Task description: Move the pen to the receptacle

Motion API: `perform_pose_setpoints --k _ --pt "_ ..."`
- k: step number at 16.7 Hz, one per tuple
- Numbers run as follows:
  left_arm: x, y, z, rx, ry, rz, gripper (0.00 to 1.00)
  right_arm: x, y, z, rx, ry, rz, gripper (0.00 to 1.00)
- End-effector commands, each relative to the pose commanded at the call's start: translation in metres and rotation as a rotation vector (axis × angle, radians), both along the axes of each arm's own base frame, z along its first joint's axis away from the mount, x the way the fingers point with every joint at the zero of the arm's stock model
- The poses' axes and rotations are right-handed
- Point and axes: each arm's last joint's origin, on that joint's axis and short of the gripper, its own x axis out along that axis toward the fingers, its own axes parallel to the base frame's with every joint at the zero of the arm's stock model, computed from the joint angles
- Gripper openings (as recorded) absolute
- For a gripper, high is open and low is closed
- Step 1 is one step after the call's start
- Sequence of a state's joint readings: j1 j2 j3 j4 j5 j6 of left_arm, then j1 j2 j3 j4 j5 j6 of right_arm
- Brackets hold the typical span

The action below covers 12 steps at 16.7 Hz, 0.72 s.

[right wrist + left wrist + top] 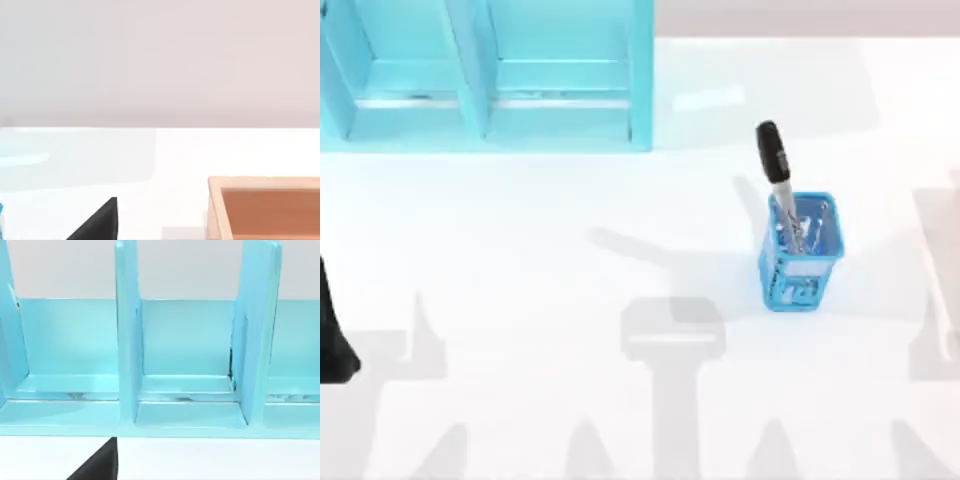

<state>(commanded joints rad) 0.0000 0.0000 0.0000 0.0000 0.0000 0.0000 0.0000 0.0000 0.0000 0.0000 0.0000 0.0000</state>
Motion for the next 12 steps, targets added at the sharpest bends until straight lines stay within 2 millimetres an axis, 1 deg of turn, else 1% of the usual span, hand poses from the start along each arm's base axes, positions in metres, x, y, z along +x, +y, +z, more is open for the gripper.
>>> perform_pose_setpoints --k 3,7,10,12 --pt "0.000 0.000 0.000 0.000 0.000 0.000 1.00 0.000 0.000 0.002 -0.003 0.005 0.007 1.00" --pt "0.000 0.000 0.000 0.000 0.000 0.000 1.00 0.007 0.004 0.018 -0.037 0.068 0.096 1.00" --pt "0.000 0.000 0.000 0.000 0.000 0.000 1.00 0.023 0.009 0.035 -0.072 0.165 0.216 1.00" --pt "0.000 0.000 0.000 0.000 0.000 0.000 1.00 0.042 0.014 0.045 -0.092 0.242 0.312 1.00"
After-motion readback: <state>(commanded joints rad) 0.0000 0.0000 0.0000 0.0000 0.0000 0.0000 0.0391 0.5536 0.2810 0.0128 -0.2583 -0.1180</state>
